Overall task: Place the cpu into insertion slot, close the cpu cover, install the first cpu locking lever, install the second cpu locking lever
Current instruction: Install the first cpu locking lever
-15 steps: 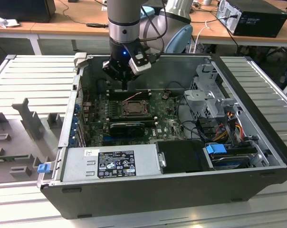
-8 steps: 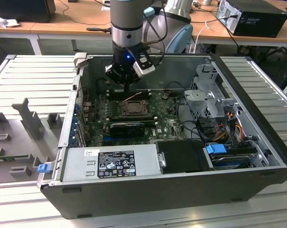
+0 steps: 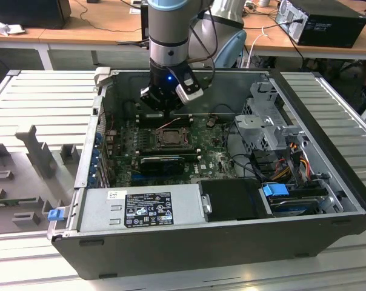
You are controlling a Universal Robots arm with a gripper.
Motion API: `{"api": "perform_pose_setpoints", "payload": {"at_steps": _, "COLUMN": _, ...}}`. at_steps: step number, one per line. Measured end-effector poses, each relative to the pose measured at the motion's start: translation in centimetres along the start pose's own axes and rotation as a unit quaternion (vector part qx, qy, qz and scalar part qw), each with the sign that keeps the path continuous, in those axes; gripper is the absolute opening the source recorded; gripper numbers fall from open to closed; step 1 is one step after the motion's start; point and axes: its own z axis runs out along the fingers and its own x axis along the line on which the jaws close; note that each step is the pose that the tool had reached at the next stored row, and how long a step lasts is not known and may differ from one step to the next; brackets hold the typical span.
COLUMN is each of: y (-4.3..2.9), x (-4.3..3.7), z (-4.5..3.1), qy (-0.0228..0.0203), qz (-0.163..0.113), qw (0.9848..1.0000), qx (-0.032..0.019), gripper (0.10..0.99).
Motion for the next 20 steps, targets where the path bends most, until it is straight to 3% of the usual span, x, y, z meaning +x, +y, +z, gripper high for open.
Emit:
{"api": "perform_pose_setpoints", "payload": {"at_steps": 12, "y": 0.26, "x": -1.87, "z": 0.59, "qy": 0.0000, "qz": 0.000, "qw": 1.0000, "qx": 0.0000, "gripper": 0.106}}
{"api": "perform_pose_setpoints", "payload": {"at_steps": 20, "y": 0.26, "x": -2.41, "z": 1.49, "qy": 0.0001, "qz": -0.001, "qw": 1.0000, "qx": 0.0000, "gripper": 0.106}}
